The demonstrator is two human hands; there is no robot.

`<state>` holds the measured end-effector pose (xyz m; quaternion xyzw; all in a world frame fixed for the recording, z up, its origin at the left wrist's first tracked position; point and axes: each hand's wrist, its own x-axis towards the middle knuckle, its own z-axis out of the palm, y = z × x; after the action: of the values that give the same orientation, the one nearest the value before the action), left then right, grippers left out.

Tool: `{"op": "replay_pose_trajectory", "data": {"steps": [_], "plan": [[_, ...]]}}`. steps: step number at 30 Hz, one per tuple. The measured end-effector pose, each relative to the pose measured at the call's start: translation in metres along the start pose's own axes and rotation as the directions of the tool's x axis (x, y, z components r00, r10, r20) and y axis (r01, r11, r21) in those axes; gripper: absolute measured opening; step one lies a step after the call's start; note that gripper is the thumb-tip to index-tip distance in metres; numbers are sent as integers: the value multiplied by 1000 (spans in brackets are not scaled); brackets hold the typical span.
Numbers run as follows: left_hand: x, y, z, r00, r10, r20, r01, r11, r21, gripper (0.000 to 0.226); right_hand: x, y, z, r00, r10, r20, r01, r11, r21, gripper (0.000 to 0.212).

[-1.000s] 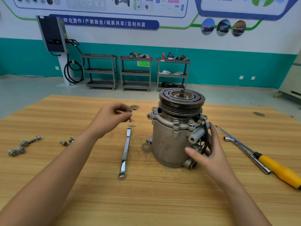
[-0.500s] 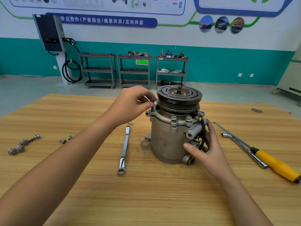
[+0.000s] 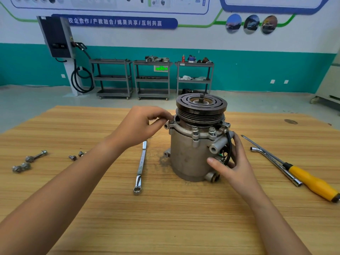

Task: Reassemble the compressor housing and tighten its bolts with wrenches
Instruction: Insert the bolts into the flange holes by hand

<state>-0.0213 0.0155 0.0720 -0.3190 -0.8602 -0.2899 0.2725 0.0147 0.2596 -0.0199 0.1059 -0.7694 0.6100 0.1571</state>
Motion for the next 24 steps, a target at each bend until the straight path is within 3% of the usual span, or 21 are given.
{"op": "replay_pose_trajectory", "data": {"steps": [5,10,13,16,20,24], "plan": [[-8,0,-2,977,-206,52,212,937,-277,28,-1,-1,1,1000,5,-6,-5,1000,-10,93],[-32,-18,-32,911,-404,-80,356,870,-340,28,-1,-3,1,1000,16,-6,-16,999,-31,105],[-55,-45,-66,839,-531,-120,503,841,-200,21,0,-2,2,1000,2,-11,-3,999,-42,102],[-84,-83,-93,748,-659,-82,661,726,190,17,1,0,2,1000,-15,-10,15,999,-40,102],[-112,-116,-94,640,-765,74,664,599,447,28,1,2,2,1000,-17,-6,17,999,-32,103],[-122,-129,-79,661,-741,121,574,602,555,27,0,3,3,1000,-5,-13,5,1000,-17,104]]}}
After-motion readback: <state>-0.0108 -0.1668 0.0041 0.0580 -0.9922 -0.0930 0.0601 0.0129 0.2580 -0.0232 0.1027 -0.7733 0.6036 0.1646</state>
